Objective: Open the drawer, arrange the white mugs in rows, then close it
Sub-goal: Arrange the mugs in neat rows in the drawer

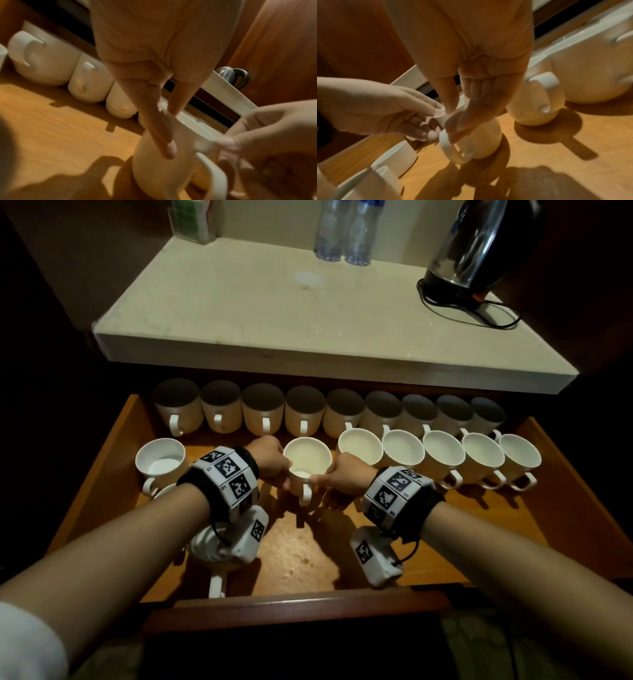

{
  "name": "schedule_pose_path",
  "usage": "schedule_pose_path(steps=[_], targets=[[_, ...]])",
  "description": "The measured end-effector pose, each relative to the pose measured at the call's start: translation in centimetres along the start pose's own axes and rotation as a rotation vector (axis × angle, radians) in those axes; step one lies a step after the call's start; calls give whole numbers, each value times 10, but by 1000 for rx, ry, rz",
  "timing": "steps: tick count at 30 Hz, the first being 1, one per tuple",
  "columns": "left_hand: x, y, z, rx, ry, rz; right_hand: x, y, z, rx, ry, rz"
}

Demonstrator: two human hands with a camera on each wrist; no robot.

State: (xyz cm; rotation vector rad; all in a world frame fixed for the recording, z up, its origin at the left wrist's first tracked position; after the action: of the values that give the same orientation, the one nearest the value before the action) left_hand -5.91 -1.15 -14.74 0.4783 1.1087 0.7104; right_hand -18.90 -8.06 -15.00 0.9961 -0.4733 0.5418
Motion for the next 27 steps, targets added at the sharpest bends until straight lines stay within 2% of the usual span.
schedule_pose_path(steps=[12, 16, 18, 22, 27], targets=[[-13, -14, 1, -89, 20, -48, -2, -13, 11, -127, -81, -22], [-14, -17, -1, -72, 74, -56, -3, -11, 15, -146, -50, -30], [-15, -17, 0, -73, 60, -54, -1, -9, 17, -166, 2, -41], [-10, -8, 11, -60, 52, -61, 15, -5, 19, -240, 265, 11], [13, 14, 50, -101, 90, -20, 43, -10, -11, -74, 295, 102]])
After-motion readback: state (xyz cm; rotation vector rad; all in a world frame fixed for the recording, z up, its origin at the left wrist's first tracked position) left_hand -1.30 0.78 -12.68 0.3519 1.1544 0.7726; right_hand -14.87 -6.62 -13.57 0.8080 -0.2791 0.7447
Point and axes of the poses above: each hand's wrist, its own y-axis away from the middle knuckle, its own z-axis out of the back of the hand, x = y × z, the point moved 4 cm from there along -y, towards the middle knuckle, and after that the axes turned 9 degrees about x, right-handed, at the moved point
